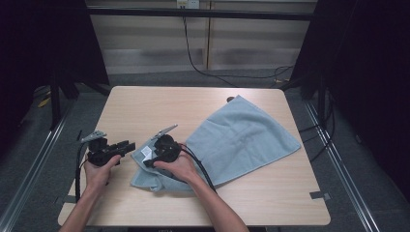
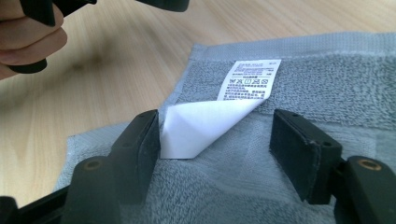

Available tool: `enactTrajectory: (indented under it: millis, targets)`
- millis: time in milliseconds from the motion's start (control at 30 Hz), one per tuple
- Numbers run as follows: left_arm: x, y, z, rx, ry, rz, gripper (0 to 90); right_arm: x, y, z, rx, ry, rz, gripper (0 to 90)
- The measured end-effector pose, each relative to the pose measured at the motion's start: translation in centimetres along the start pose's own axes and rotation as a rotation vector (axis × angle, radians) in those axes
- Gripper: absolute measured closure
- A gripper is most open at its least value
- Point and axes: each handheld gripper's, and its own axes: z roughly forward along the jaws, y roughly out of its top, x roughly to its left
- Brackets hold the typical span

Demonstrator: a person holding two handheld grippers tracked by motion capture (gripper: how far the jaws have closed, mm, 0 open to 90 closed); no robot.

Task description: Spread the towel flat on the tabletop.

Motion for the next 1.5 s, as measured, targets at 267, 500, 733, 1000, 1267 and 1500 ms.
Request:
enactTrajectory:
  millis: [267, 500, 733, 1000, 1267, 1500]
  targets:
    - [-0.4, 0.0, 0.1, 0.001, 0.010, 0.018, 57.9, 1.5, -0.4, 0.1, 0.024, -0.132, -0.154, 72.1]
    - [0.2, 0.1, -0.3, -0.015, 0.012, 0.002, 57.7, 0.4, -0.5, -1.0, -0.049, -0.031, -0.063, 81.1]
    - [0.2, 0.3, -1.1, -0.062, -0.024, -0.025, 55.7, -0.7, -0.2, -4.0, -0.173, 0.016, 0.014, 81.1]
    - [-1.6, 0.3, 0.1, -0.029, -0.145, 0.021, 49.7, -2.6, -1.0, -9.8, -0.303, 0.037, 0.081, 81.2]
    - [-4.6, -0.9, 3.8, 0.095, -0.273, 0.081, 33.0, -3.8, -4.4, -13.4, -0.331, 0.022, 0.119, 80.6]
    - [-8.7, -1.1, 6.1, 0.184, -0.369, 0.164, 31.2, -4.5, -7.7, -16.6, -0.322, -0.043, 0.146, 77.7]
